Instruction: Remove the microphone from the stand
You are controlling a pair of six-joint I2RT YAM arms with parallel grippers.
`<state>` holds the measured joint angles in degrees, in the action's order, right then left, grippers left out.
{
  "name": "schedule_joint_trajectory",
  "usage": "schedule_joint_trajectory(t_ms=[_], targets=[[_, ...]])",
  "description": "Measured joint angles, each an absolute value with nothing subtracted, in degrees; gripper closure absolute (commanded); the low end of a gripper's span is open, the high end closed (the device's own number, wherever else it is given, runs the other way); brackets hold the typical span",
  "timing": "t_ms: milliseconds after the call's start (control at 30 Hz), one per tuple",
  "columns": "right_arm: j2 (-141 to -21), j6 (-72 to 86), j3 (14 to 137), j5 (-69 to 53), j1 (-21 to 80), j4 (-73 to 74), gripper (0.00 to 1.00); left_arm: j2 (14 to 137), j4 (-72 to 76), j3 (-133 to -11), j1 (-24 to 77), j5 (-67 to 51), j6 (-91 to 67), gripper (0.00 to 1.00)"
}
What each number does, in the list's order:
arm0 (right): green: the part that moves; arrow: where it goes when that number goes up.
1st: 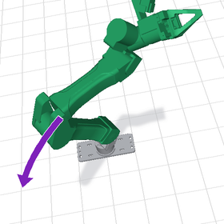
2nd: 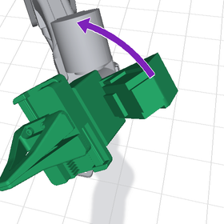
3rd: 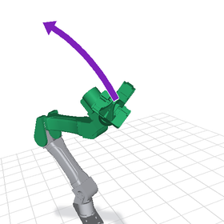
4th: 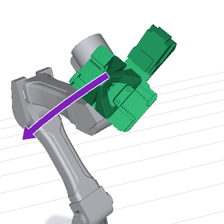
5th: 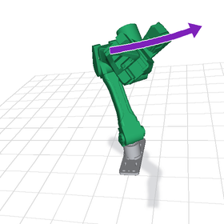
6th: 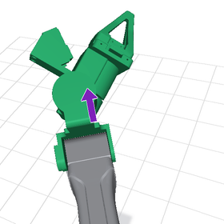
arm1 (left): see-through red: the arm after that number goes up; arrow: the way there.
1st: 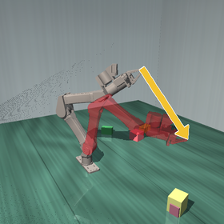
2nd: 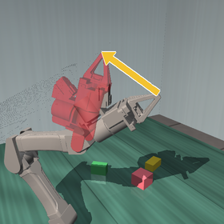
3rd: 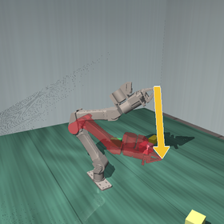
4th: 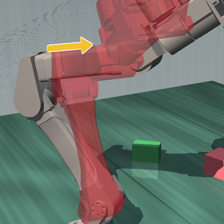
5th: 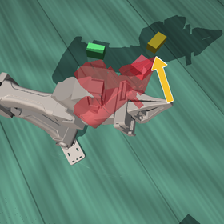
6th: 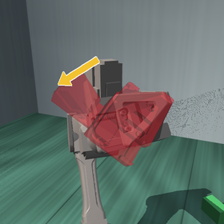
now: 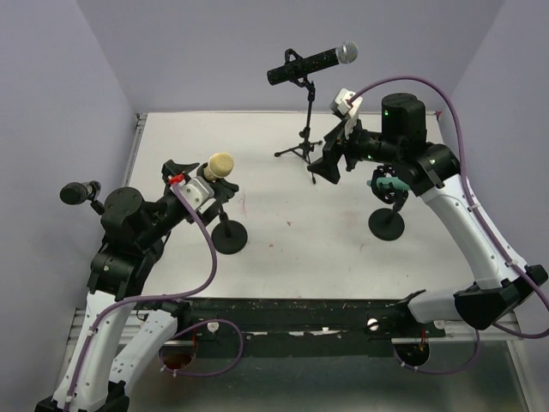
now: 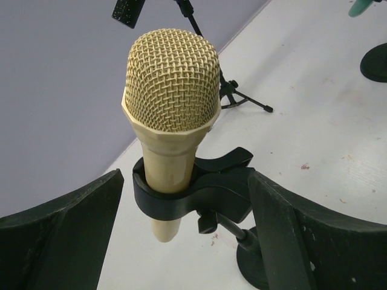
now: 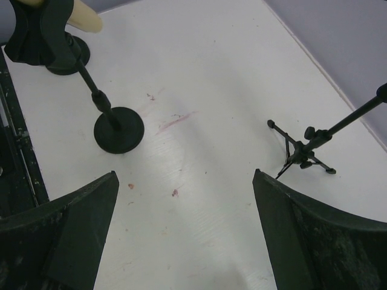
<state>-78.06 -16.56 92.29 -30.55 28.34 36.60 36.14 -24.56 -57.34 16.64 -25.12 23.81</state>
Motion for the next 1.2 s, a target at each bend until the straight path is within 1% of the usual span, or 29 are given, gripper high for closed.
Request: schedule_joint_trajectory(t_ms=[367,600,733,800,867,1000,1067,1200], targets=[[-78.0,-15.6,91.7,-30.7,28.4,36.5,0.00,42.2,-21.2,-59.5,16.6,-28.3,31.0,0.29],[-78.0,-13.3,91.1,-30.7,28.4,35.6,0.00,46.3,-19.2,-61.5,16.6,-30.9,31.4,0.45],[-78.1,-11.8,90.7,-30.7,28.4,34.9,0.00,46.9,-18.9,-61.8,16.6,-32.7,30.7,0.55],[-78.2,-10.9,90.7,-30.7,28.4,34.1,0.00,47.5,-18.9,-62.2,16.6,-33.4,30.0,0.64],[-78.4,-10.0,90.7,-30.2,28.4,33.4,0.00,48.1,-18.5,-62.4,16.7,-33.9,29.1,0.70],[-79.1,-7.8,90.6,-28.5,28.4,31.6,0.00,49.8,-16.8,-63.1,18.0,-34.0,25.8,0.78],[-79.7,-6.7,90.6,-27.5,28.4,30.9,0.00,50.7,-15.8,-63.4,19.2,-33.8,24.2,0.80],[-81.1,-5.4,90.8,-25.5,28.4,30.4,0.00,53.8,-14.2,-65.7,23.4,-30.3,20.6,0.88]])
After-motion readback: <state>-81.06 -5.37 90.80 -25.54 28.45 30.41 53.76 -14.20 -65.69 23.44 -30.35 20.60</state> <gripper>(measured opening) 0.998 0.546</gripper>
